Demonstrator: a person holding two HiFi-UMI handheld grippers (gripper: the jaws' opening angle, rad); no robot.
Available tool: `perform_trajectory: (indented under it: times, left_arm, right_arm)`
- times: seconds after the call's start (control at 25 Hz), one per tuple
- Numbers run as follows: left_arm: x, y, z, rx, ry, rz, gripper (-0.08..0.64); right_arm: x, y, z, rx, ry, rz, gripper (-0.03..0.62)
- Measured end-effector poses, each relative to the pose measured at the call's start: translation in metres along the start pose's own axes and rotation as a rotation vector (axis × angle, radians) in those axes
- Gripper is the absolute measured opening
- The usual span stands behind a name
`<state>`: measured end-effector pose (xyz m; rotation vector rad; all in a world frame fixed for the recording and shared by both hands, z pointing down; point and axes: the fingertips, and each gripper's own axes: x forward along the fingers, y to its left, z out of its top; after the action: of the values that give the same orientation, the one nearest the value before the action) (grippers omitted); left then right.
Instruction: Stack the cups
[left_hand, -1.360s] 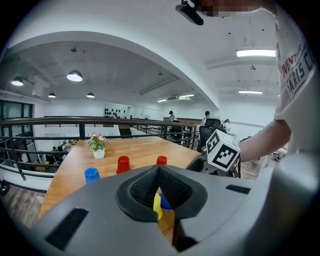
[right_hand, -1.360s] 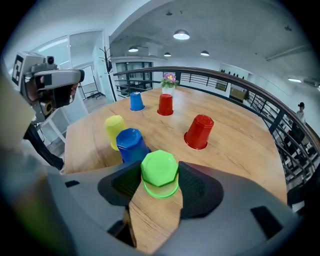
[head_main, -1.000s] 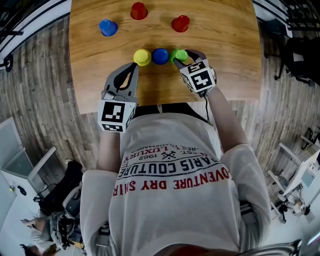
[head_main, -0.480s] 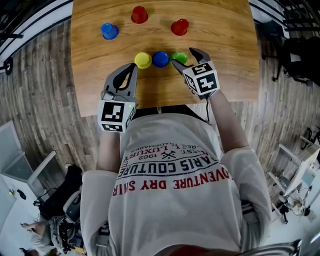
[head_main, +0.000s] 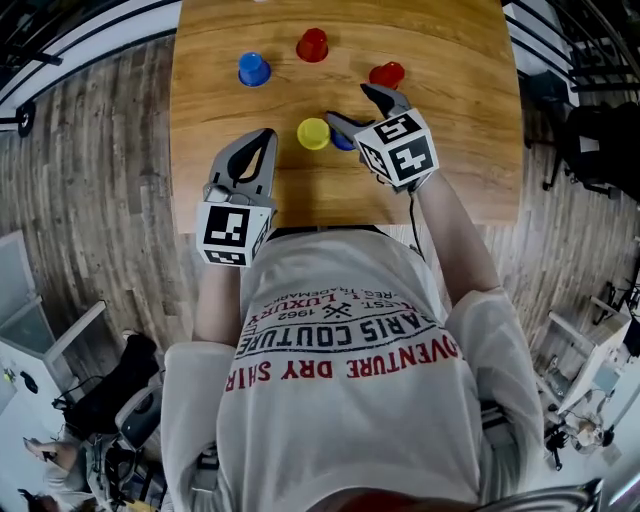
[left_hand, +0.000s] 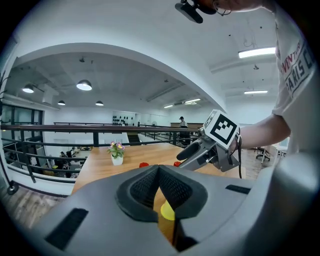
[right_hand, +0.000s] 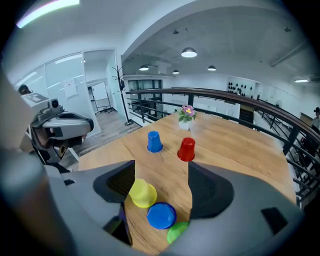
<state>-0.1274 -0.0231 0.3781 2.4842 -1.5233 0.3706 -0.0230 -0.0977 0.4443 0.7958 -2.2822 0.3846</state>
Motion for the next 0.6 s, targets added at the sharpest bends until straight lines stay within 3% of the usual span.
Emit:
perform_trajectory:
  times: [0.32,0.6]
  left_arm:
    - [-0.031,0.064,-0.008,-0.026,-0.016,0.066,0.014]
    - [-0.046,0.109,-0.021,-0.076,-0.011,0.124,0.014]
  right_arm:
    - [0.069,0.048,0.050,-0.056,0.053,0.059,0.327]
    - [0.133,0.066,0.068,-0.062,0.106,0.073,0.327]
